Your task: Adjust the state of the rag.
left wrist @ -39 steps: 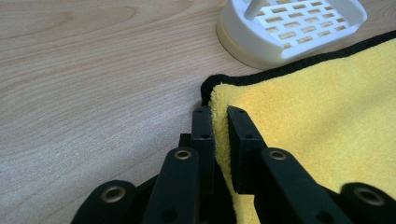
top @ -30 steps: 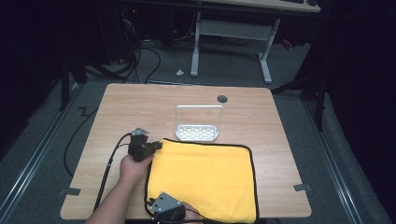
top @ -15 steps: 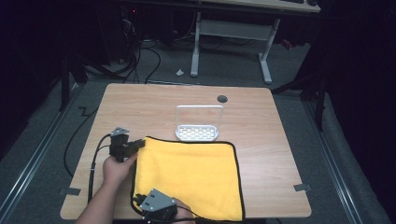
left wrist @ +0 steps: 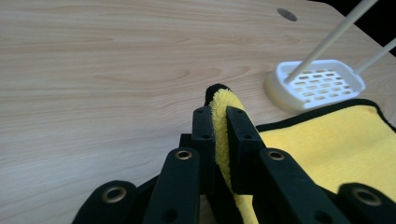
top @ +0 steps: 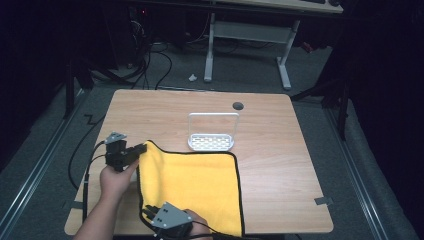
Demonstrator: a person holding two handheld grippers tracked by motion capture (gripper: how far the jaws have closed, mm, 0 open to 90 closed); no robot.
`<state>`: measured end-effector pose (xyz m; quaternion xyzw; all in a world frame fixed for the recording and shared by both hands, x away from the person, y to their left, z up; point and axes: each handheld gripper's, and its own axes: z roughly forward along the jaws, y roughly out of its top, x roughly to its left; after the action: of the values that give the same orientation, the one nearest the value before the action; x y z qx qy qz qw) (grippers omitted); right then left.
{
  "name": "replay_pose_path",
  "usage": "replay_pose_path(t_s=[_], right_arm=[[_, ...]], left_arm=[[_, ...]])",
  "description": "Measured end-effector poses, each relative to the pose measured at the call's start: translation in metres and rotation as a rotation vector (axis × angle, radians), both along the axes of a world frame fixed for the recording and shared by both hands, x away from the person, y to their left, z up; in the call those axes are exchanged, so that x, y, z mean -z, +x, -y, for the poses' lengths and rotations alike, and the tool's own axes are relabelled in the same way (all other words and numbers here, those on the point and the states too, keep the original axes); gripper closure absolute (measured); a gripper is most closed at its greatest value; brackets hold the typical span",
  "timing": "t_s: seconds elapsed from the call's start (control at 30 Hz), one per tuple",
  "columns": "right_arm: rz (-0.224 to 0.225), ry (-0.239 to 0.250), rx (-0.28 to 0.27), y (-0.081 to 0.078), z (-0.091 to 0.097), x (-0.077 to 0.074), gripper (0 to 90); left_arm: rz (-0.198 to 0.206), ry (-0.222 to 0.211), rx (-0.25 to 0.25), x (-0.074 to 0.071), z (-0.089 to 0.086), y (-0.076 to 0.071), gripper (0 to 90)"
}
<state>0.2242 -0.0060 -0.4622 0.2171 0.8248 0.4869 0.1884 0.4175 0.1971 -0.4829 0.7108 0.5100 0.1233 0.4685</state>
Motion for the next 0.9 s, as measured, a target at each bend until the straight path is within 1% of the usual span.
replay_pose_path(t_s=[0.03,0.07,0.1,0.13,0.17,0.2,0.23,0.27,0.3,0.33,0.37,0.4,0.43,0.5,0.53,0.57,0.6,0.63,0.67,0.7,0.73,0.77,0.87,0.9], right_arm=[[0.002,-0.003,0.010,-0.001,0.007,-0.001,84.9],[0.006,-0.003,0.017,-0.002,0.014,-0.001,84.9],[0.009,-0.009,0.032,-0.003,0.021,-0.001,84.9],[0.013,-0.011,0.042,-0.004,0.029,-0.001,84.9],[0.011,-0.009,0.052,-0.005,0.036,0.000,84.8],[0.011,-0.009,0.052,-0.005,0.036,0.000,84.8],[0.009,-0.012,0.076,-0.008,0.052,0.001,84.8],[0.009,-0.012,0.076,-0.008,0.052,0.001,84.8],[0.008,-0.012,0.098,-0.010,0.065,0.002,84.8],[0.007,-0.014,0.106,-0.011,0.070,0.003,84.7],[0.005,-0.012,0.114,-0.012,0.077,0.004,84.7],[0.006,-0.014,0.126,-0.014,0.083,0.004,84.6],[0.009,-0.014,0.134,-0.015,0.088,0.005,84.6],[0.011,-0.020,0.151,-0.018,0.099,0.007,84.5],[0.009,-0.023,0.161,-0.019,0.106,0.009,84.5],[0.009,-0.023,0.161,-0.019,0.106,0.009,84.5],[0.007,-0.024,0.170,-0.020,0.110,0.010,84.5],[-0.004,-0.024,0.185,-0.021,0.119,0.013,84.4],[-0.007,-0.025,0.192,-0.022,0.123,0.015,84.4],[-0.007,-0.025,0.192,-0.022,0.123,0.015,84.4],[-0.011,-0.028,0.199,-0.023,0.127,0.015,84.4],[-0.014,-0.037,0.210,-0.025,0.136,0.017,84.2],[-0.026,-0.054,0.225,-0.028,0.145,0.021,83.9],[-0.030,-0.063,0.232,-0.029,0.149,0.023,83.7]], left_arm=[[-0.002,0.001,0.007,-0.001,0.009,0.001,82.7],[-0.002,0.001,0.007,-0.001,0.009,0.001,82.6],[0.003,0.012,0.030,-0.002,0.029,0.003,82.6],[0.003,0.012,0.030,-0.002,0.029,0.003,82.5],[0.005,0.026,0.049,-0.002,0.049,0.004,82.4],[0.005,0.026,0.049,-0.002,0.049,0.004,82.4],[0.006,0.022,0.065,-0.003,0.070,0.005,82.3],[0.006,0.022,0.065,-0.003,0.070,0.005,82.3],[0.005,0.020,0.087,-0.004,0.086,0.006,82.3],[0.004,0.019,0.100,-0.004,0.094,0.006,82.2],[0.004,0.027,0.108,-0.004,0.103,0.006,82.1],[0.004,0.027,0.108,-0.004,0.103,0.006,82.1],[0.006,0.034,0.129,-0.005,0.118,0.005,82.1],[0.004,0.035,0.151,-0.004,0.133,0.005,81.9],[0.001,0.035,0.155,-0.004,0.138,0.005,81.8],[0.001,0.035,0.155,-0.004,0.138,0.005,81.7],[-0.003,0.039,0.159,-0.002,0.145,0.005,81.7],[-0.014,0.053,0.170,0.001,0.153,0.005,81.6],[-0.017,0.060,0.178,0.002,0.158,0.005,81.6],[-0.017,0.060,0.178,0.002,0.158,0.005,81.4],[-0.018,0.062,0.188,0.003,0.165,0.005,81.4],[-0.019,0.065,0.200,0.002,0.174,0.005,81.0],[-0.017,0.078,0.215,0.001,0.191,0.005,80.4],[-0.016,0.092,0.218,0.002,0.196,0.005,80.3]])
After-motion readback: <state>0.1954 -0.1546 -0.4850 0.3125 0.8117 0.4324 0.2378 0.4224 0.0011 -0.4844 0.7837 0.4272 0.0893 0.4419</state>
